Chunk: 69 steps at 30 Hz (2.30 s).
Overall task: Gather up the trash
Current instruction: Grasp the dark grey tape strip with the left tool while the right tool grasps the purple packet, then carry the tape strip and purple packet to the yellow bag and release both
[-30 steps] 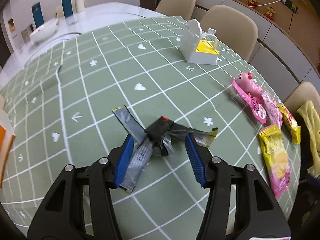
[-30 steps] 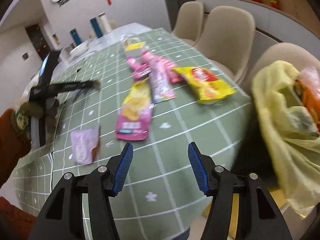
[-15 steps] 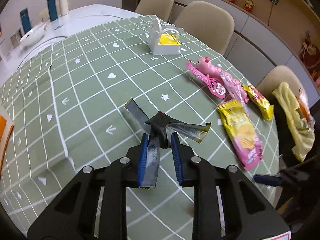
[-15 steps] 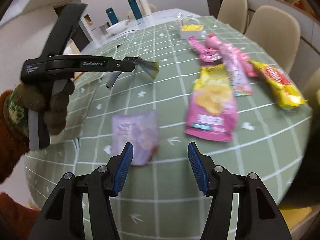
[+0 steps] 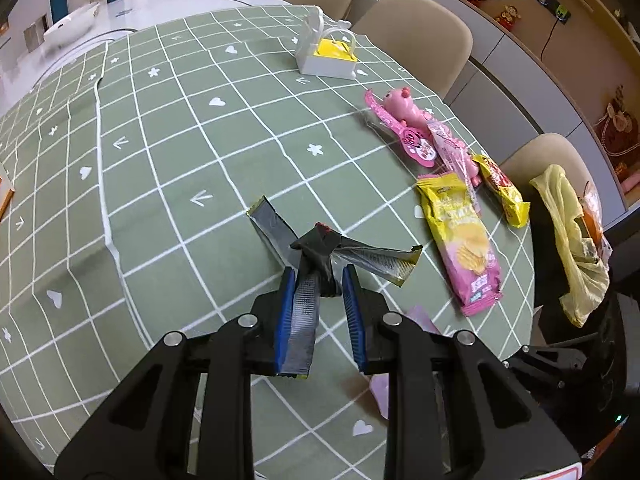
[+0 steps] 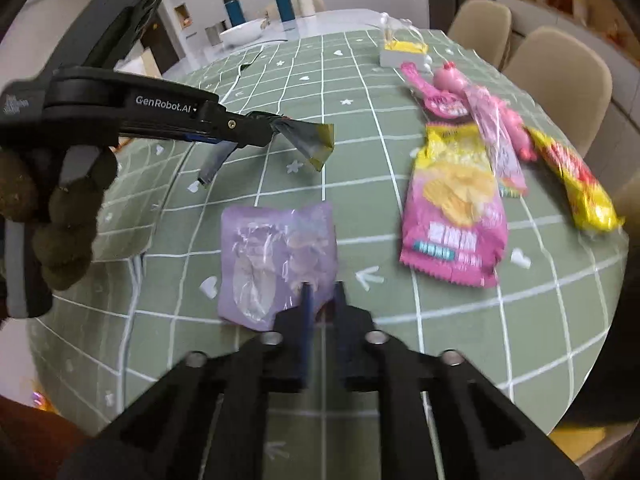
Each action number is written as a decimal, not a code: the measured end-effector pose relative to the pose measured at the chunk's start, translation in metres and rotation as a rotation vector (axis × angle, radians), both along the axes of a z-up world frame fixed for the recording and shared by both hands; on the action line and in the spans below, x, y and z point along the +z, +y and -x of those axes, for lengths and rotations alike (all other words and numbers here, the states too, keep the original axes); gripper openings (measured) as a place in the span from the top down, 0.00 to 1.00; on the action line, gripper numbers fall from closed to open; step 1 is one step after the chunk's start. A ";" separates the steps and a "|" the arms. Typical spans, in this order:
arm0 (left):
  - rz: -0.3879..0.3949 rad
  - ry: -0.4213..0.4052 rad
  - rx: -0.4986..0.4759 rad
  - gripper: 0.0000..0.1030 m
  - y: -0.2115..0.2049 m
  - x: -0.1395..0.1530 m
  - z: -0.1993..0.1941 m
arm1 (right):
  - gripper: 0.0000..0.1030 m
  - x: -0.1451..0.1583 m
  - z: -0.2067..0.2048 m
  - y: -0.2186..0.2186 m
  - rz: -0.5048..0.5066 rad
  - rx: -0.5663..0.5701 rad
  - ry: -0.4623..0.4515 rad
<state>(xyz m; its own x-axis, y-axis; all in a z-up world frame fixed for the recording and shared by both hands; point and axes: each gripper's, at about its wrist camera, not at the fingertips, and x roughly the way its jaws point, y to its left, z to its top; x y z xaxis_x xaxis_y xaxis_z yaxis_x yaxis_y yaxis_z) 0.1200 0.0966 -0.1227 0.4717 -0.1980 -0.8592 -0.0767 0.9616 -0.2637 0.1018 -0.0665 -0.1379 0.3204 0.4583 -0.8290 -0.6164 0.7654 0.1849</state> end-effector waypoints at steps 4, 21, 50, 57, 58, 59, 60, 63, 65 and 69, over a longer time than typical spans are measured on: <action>0.000 0.003 -0.036 0.78 -0.011 0.002 0.004 | 0.96 0.015 -0.001 -0.028 -0.046 -0.096 -0.009; -0.015 -0.268 -0.216 0.78 -0.101 0.111 -0.005 | 0.96 0.126 0.009 -0.159 -0.143 -0.402 -0.277; 0.073 -0.355 -0.509 0.78 -0.286 0.143 -0.067 | 0.96 0.173 -0.017 -0.332 0.007 -0.797 -0.395; 0.108 -0.293 -0.634 0.78 -0.322 0.121 -0.078 | 0.96 0.164 -0.023 -0.360 0.007 -0.866 -0.368; 0.111 -0.279 -0.654 0.78 -0.331 0.118 -0.081 | 0.96 0.163 -0.023 -0.362 0.006 -0.872 -0.366; 0.114 -0.261 -0.673 0.78 -0.344 0.112 -0.084 | 0.96 0.163 -0.023 -0.365 0.011 -0.878 -0.362; 0.117 -0.236 -0.682 0.78 -0.354 0.106 -0.087 | 0.96 0.162 -0.022 -0.367 0.017 -0.881 -0.360; 0.129 -0.176 -0.706 0.78 -0.378 0.087 -0.098 | 0.96 0.160 -0.021 -0.374 0.041 -0.895 -0.356; 0.121 -0.144 -0.712 0.78 -0.390 0.076 -0.105 | 0.96 0.160 -0.020 -0.378 0.048 -0.905 -0.353; 0.092 -0.111 -0.721 0.78 -0.408 0.061 -0.116 | 0.96 0.159 -0.019 -0.387 0.046 -0.924 -0.345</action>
<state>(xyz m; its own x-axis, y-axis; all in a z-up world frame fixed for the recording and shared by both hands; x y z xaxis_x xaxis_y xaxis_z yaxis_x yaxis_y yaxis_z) 0.2355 -0.3113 -0.0618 0.2803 -0.5606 -0.7792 0.5979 0.7370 -0.3151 0.1209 -0.4533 0.0206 0.7635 -0.1246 -0.6337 0.2132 0.9748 0.0651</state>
